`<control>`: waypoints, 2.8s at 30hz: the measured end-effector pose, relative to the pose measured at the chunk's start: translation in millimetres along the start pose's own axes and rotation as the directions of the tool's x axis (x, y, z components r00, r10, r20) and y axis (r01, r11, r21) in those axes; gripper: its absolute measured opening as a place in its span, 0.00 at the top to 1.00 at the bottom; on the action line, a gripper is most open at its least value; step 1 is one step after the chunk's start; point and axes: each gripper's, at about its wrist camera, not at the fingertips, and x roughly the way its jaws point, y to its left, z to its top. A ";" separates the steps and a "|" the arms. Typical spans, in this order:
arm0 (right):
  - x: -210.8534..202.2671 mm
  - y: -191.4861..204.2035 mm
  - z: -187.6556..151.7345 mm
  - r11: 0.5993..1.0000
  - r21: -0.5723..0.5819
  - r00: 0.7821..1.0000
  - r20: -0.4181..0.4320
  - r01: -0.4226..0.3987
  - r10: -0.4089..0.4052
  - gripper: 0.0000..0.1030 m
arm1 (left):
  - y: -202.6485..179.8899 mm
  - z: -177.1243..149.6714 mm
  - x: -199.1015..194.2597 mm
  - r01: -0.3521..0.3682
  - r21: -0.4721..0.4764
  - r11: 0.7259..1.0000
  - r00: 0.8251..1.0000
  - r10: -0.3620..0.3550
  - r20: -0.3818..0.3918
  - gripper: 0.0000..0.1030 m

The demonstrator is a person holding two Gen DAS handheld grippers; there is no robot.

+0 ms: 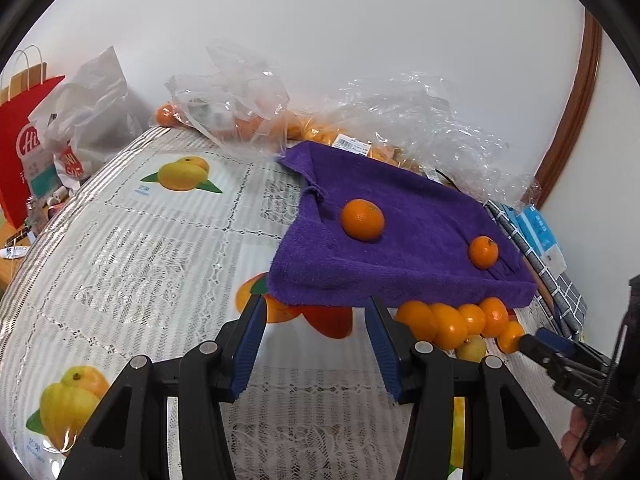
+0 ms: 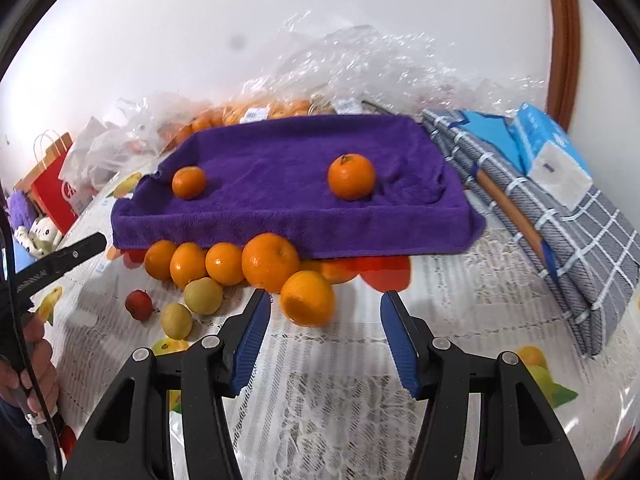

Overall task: Organize fruits
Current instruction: 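Withdraw both open tools from the towel back toward the fruit row, then grasp the small red fruit with the left tool while the right tool grasps an orange, then lift the red fruit and orange with both tools and carry them over the towel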

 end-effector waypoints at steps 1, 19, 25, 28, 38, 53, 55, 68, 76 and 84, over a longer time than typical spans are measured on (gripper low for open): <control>4.7 2.5 0.8 1.000 -0.008 1.000 -0.010 -0.007 0.007 0.44 | -0.4 0.1 0.7 0.008 0.001 1.000 1.000 -0.008 -0.003 0.53; 8.6 -7.4 -11.8 1.000 0.003 0.999 -0.034 0.031 -0.030 0.67 | -49.6 -22.1 11.5 0.237 0.189 0.953 0.962 -0.204 -0.179 0.53; -0.8 -8.9 -14.1 0.999 0.016 0.999 0.006 0.034 -0.034 0.67 | -52.6 -25.1 19.5 0.255 0.187 0.949 0.950 -0.210 -0.231 0.58; 0.1 -4.9 -14.5 0.999 0.005 0.999 0.002 0.041 -0.041 0.67 | -57.2 -26.4 21.9 0.259 0.204 0.944 0.948 -0.208 -0.241 0.63; 2.6 -2.5 -14.3 1.000 -0.010 1.000 -0.011 0.026 -0.027 0.67 | -56.0 -25.4 28.5 0.248 0.199 0.948 0.947 -0.194 -0.257 0.76; -1.9 -25.3 -9.9 0.993 0.100 0.998 0.037 -0.061 0.058 0.67 | -51.4 -18.2 20.6 0.259 0.152 0.954 0.949 -0.221 -0.226 0.76; -2.3 -25.8 -9.8 0.992 0.102 0.997 0.042 -0.074 0.070 0.67 | -50.0 -17.6 19.8 0.256 0.147 0.956 0.950 -0.220 -0.222 0.76; -14.3 -29.1 -10.2 0.988 0.116 0.991 0.101 -0.099 0.087 0.67 | -42.9 -11.9 12.9 0.210 0.136 0.968 0.967 -0.185 -0.174 0.76; -21.9 -31.0 2.0 0.992 0.101 0.993 0.095 -0.081 0.072 0.67 | -44.0 5.9 -5.2 0.193 0.140 0.971 0.978 -0.180 -0.104 0.76; -20.3 -28.4 38.3 0.996 0.059 0.990 0.131 -0.068 0.059 0.67 | -59.8 52.2 -14.3 0.197 0.172 0.965 0.980 -0.195 -0.027 0.76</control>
